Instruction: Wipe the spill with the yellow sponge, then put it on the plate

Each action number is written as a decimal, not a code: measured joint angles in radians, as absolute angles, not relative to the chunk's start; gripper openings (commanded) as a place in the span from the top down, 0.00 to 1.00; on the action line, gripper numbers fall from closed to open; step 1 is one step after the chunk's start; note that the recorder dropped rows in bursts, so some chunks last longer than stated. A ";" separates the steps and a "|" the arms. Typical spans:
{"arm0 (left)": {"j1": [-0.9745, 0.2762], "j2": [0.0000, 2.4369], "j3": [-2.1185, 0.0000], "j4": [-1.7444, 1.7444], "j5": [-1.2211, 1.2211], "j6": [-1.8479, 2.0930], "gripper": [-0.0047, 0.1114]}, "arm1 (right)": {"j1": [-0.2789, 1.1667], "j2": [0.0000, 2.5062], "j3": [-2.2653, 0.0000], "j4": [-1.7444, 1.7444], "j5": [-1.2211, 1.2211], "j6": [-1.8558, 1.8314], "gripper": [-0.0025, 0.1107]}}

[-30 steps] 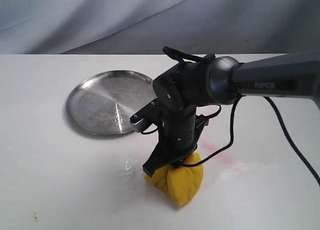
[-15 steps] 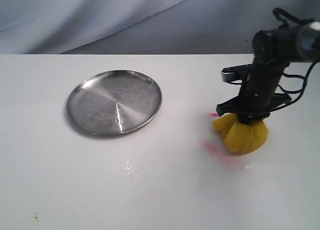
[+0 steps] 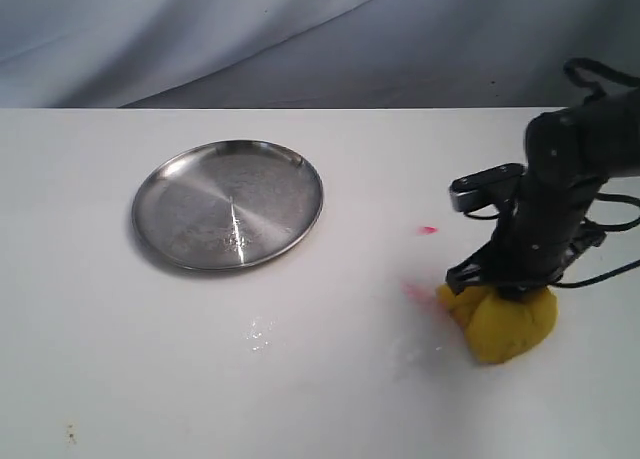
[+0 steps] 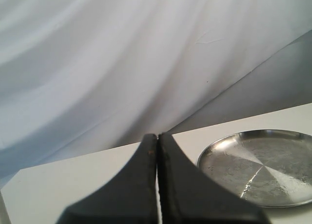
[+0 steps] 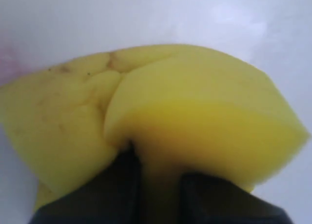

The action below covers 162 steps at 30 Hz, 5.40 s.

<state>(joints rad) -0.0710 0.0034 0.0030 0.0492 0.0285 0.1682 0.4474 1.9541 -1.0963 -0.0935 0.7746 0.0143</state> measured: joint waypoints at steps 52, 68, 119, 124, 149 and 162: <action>-0.071 0.003 0.003 0.049 0.028 0.168 0.96 | 0.730 2.206 -2.271 -0.012 1.181 0.223 0.98; -0.071 0.003 0.003 0.049 0.028 0.168 0.96 | 0.858 1.687 -1.476 -0.078 0.901 0.238 0.98; -0.071 0.003 0.003 0.049 0.028 0.168 0.96 | 0.216 0.006 -0.004 0.058 0.147 0.015 0.98; -0.071 0.003 0.003 0.049 0.028 0.168 0.96 | 0.216 0.006 -0.004 0.061 0.147 0.011 0.98; -0.071 0.003 0.003 0.049 0.028 0.168 0.96 | 0.216 0.006 -0.004 0.065 0.145 0.009 0.98; -0.071 0.003 0.003 0.049 0.028 0.168 0.96 | 0.216 0.006 -0.004 0.065 0.145 0.007 0.98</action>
